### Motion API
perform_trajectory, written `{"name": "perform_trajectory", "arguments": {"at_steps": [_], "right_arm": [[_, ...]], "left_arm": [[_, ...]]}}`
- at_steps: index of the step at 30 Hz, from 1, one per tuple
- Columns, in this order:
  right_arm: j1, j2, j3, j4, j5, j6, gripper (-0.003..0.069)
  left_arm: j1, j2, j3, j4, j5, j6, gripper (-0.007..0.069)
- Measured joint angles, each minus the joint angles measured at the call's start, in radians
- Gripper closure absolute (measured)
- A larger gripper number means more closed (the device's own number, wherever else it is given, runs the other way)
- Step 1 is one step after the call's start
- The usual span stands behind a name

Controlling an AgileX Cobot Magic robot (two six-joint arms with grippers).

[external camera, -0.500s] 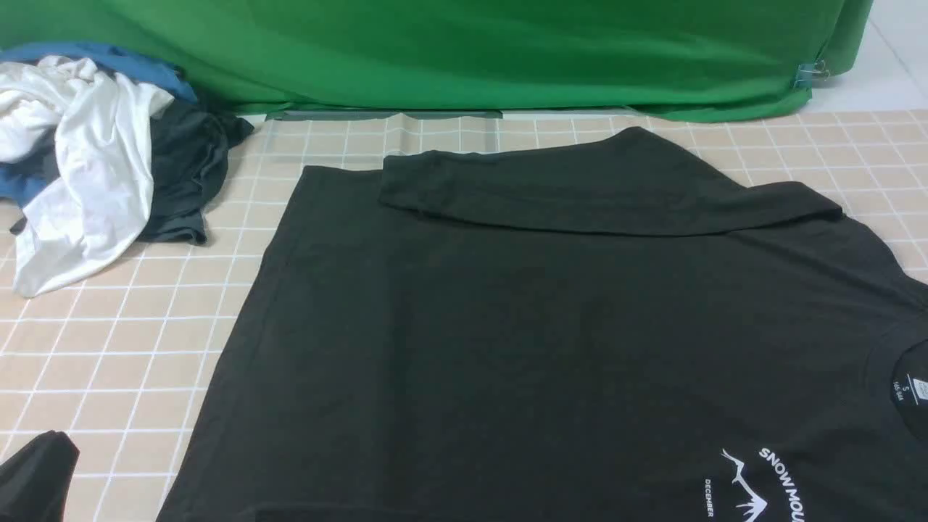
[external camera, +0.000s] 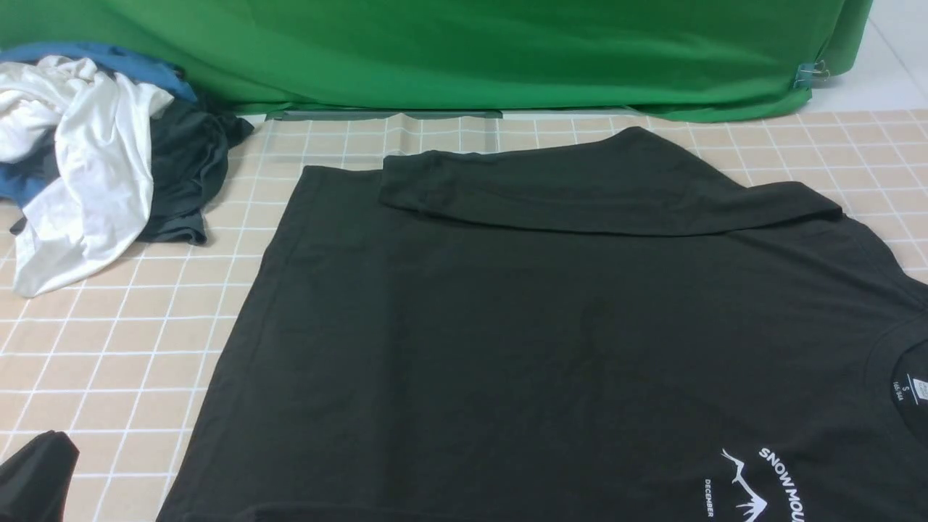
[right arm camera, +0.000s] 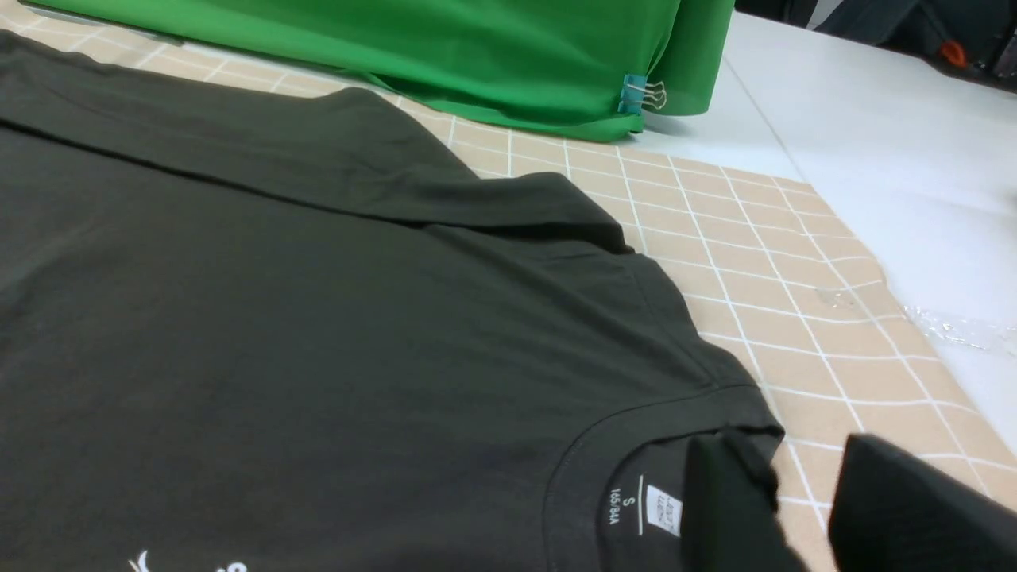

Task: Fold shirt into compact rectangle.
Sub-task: 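Grasp the left edge of the dark T-shirt lying flat on the table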

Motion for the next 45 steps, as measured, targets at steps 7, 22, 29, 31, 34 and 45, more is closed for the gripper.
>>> {"name": "perform_trajectory", "arguments": {"at_steps": [7, 22, 29, 31, 34, 45], "right_arm": [[0.0, 0.0, 0.0, 0.0, 0.0, 0.0, 0.0417], [0.0, 0.0, 0.0, 0.061, -0.313, 0.441, 0.0419], [0.0, 0.0, 0.0, 0.074, -0.419, 0.711, 0.0419], [0.0, 0.0, 0.0, 0.074, -0.427, 0.726, 0.0421], [0.0, 0.0, 0.0, 0.074, -0.445, 0.762, 0.0424], [0.201, 0.419, -0.641, 0.02, 0.385, 0.434, 0.0622]], "left_arm": [[0.0, 0.0, 0.0, -0.217, -0.192, -0.094, 0.0611], [0.0, 0.004, -0.096, -0.441, -0.792, -0.566, 0.0611], [0.0, 0.317, -0.564, -0.137, -0.156, -0.571, 0.0611], [0.0, 0.471, -0.694, -0.095, 0.074, -0.51, 0.0611], [0.0, 0.645, -0.803, -0.095, 0.343, -0.355, 0.0611], [-0.034, 1.083, -0.629, -0.235, 0.658, -0.049, 0.0613]]}}
